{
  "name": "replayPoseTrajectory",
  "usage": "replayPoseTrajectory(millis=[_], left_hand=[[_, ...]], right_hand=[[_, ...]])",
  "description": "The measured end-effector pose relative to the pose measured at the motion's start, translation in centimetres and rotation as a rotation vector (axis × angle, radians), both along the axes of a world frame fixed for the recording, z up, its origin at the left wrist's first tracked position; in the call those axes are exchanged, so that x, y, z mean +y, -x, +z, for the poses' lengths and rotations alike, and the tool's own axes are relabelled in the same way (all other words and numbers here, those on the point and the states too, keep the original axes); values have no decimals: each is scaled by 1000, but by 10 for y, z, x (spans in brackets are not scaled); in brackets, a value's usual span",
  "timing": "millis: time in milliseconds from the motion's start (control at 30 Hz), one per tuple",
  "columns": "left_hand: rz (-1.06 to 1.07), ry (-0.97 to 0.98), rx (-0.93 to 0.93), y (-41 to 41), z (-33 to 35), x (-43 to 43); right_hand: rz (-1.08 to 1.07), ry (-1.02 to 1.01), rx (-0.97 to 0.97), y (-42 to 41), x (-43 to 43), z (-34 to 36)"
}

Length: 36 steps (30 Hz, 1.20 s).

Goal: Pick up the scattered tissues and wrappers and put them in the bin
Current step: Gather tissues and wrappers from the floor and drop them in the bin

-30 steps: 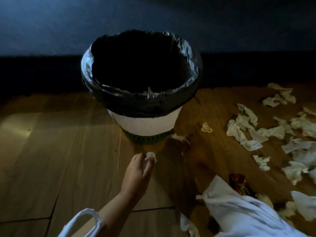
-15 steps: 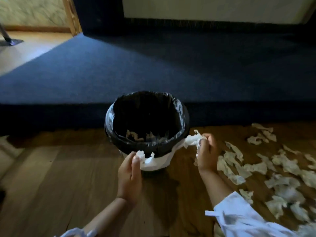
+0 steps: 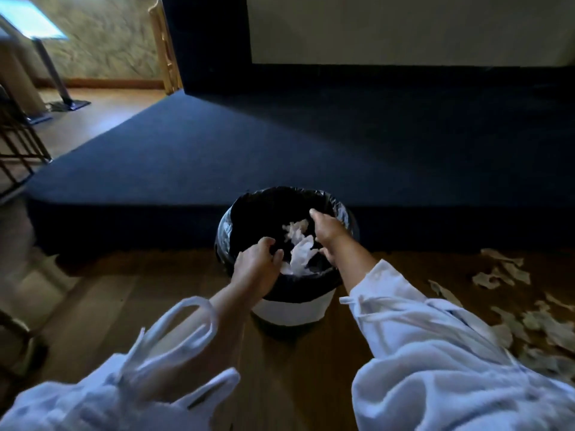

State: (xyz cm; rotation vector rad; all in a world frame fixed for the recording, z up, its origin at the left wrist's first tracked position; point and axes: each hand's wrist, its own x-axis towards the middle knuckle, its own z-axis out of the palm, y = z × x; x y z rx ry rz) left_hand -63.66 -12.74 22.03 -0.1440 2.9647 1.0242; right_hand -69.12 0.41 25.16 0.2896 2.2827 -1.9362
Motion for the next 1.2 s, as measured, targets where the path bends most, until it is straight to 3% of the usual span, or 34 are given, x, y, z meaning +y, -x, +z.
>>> replayPoseTrajectory(millis=[133, 233, 300, 400, 533, 733, 833, 967, 1067, 1200], left_hand=[[-135, 307, 116, -35, -31, -5], [-198, 330, 58, -39, -40, -11], [-211, 301, 75, -41, -42, -14], [-227, 315, 107, -42, -47, -17], [-222, 282, 142, -44, -49, -17], [-229, 290, 106, -37, -44, -13], [-299, 298, 81, -45, -39, -19], [-314, 63, 195, -105, -65, -8], [-328, -65, 25, -165, -102, 7], [-493, -23, -247, -242, -168, 24]], right_hand=[[103, -510, 235, -20, 4, -29], [177, -851, 371, -42, 7, -66], [158, -975, 475, -50, 6, -81], [60, -995, 613, -52, 3, -90], [90, -1005, 645, -49, 3, -91], [88, -982, 597, -33, 3, -88], [69, -819, 503, -51, 9, -84], [-168, -538, 518, -134, 34, -107], [-99, -510, 404, -221, 59, -149], [34, -623, 207, -330, 103, -210]])
